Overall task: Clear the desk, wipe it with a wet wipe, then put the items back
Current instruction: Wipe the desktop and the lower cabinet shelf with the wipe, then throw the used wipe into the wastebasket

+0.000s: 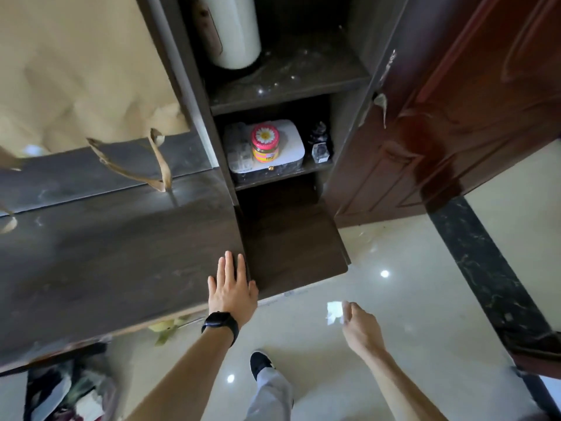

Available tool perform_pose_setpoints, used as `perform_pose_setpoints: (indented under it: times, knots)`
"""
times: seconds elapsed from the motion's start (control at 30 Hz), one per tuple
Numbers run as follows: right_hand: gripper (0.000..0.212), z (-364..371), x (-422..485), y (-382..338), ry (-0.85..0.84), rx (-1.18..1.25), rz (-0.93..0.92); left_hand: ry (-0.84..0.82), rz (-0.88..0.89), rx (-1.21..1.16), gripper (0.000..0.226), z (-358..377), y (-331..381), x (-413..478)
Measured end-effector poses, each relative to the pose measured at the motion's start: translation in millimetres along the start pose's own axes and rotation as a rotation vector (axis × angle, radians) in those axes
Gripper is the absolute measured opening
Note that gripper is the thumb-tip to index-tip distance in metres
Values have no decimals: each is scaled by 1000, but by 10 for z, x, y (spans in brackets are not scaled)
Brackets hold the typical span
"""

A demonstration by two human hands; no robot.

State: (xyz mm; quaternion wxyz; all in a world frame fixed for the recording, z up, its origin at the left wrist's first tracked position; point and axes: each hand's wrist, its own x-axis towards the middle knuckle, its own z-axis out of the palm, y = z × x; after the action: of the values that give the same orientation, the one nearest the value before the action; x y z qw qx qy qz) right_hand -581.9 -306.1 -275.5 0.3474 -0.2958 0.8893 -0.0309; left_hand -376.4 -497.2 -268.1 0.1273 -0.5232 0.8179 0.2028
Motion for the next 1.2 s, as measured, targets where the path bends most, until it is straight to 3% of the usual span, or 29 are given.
perform_pose_setpoints:
  times: [0.1,0.2,0.27,0.33,0.43,0.6,0.73,0.87,1.0,1.1,1.2]
  knots:
    - [14,-141,-501,227,66,328,30,-169,46,24,67,3,316,-446]
    - [30,-348,-1095,506,126,663,50,-268,145,-132,65,83,775,-938]
    - [36,-469,-1498,740,118,706,-22,-322,294,-248,72,151,1153,-1294]
    - [27,-566,-1879,1018,106,752,-69,-397,443,-250,73,199,1568,-1645]
    - [19,-583,-2364,1594,175,761,-54,-498,590,-162,33,356,2132,-2173]
    - [24,-457,-3219,2506,407,998,106,-514,633,-329,20,721,2895,-3036]
    - [22,-191,-3757,3140,577,1090,198,-714,579,-493,13,989,3459,-3771]
    - [13,-25,-4128,3653,807,1176,380,-939,668,-368,20,1233,3990,-4371]
    - [16,71,-4336,4138,1022,1213,552,-1032,731,-259,25,1482,4535,-4814]
    - [16,50,-4410,4561,1049,1224,598,-1003,848,-180,29,1708,4957,-5006]
    - [26,-52,-4420,5034,1020,1343,598,-1081,813,-199,21,1922,5417,-5127]
